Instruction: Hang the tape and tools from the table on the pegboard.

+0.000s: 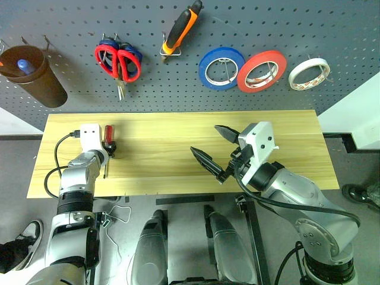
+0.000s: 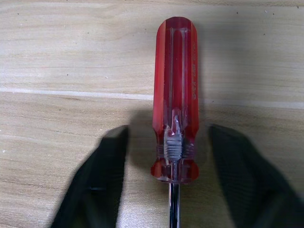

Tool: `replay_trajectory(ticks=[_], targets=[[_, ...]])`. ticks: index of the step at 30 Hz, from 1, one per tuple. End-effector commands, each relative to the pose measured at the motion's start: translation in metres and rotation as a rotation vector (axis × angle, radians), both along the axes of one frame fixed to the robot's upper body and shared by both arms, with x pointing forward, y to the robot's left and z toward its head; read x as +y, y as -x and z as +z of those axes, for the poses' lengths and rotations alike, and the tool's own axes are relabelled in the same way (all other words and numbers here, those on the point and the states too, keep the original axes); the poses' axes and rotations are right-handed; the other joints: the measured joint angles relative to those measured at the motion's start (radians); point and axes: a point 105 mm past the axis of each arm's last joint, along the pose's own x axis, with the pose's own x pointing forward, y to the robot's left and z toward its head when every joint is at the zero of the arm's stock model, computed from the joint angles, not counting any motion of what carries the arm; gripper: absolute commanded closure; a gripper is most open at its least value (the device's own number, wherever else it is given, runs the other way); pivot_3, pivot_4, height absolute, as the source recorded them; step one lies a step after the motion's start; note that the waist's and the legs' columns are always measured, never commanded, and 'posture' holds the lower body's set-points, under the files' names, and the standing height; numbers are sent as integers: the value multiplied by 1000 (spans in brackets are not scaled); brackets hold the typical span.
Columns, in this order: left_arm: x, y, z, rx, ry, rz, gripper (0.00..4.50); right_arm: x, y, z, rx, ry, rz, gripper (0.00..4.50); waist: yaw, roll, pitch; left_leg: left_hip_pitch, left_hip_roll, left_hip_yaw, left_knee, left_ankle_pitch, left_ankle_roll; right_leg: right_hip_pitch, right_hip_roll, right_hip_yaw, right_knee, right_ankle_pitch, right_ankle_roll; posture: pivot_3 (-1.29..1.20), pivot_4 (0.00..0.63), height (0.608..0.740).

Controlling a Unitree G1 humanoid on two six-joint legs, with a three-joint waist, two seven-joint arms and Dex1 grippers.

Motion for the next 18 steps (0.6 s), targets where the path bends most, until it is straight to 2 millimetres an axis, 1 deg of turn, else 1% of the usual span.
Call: replay_trajectory(ticks=[1, 2, 3, 11, 14, 17, 18], targets=[[1, 3, -2, 2, 15, 5, 3151, 3, 8, 9, -49, -4, 24, 0, 0, 0, 0, 0, 0, 0, 0, 0, 0, 0, 0, 0, 0, 0, 0, -43, 427, 721], [0, 4, -3, 5, 31, 5, 3591, 3, 8, 9, -50, -3, 24, 0, 0, 0, 0, 0, 0, 0, 0, 0, 0, 0, 0, 0, 0, 0, 0, -40, 423, 721], [-2, 4, -2, 5, 43, -2, 3648, 3, 7, 9, -52, -3, 24, 0, 0, 0, 0, 0, 0, 0, 0, 0, 0, 0, 0, 0, 0, 0, 0, -39, 421, 721], [-18, 11, 1, -8, 68, -34, 3638, 4, 1, 11, -73, -3, 26, 0, 2, 0, 0, 0, 0, 0, 0, 0, 0, 0, 0, 0, 0, 0, 0, -23, 391, 721], [-29, 13, 5, -35, 124, -54, 3638, 4, -2, 12, -85, -1, 28, 0, 2, 0, 0, 0, 0, 0, 0, 0, -1, 0, 0, 0, 0, 0, 0, -16, 367, 721], [-41, 16, 8, -63, 116, -82, 3638, 4, -6, 14, -104, 1, 28, 0, 2, -1, -1, -1, 0, 0, 0, 0, -1, 0, 0, 0, -1, 0, 0, -6, 341, 721], [-43, 17, 9, -68, 109, -89, 3638, 4, -7, 14, -108, 1, 28, 0, 2, -2, -2, -1, 0, 0, 0, 0, -1, 0, 0, 0, -1, 0, 0, -6, 341, 721]])
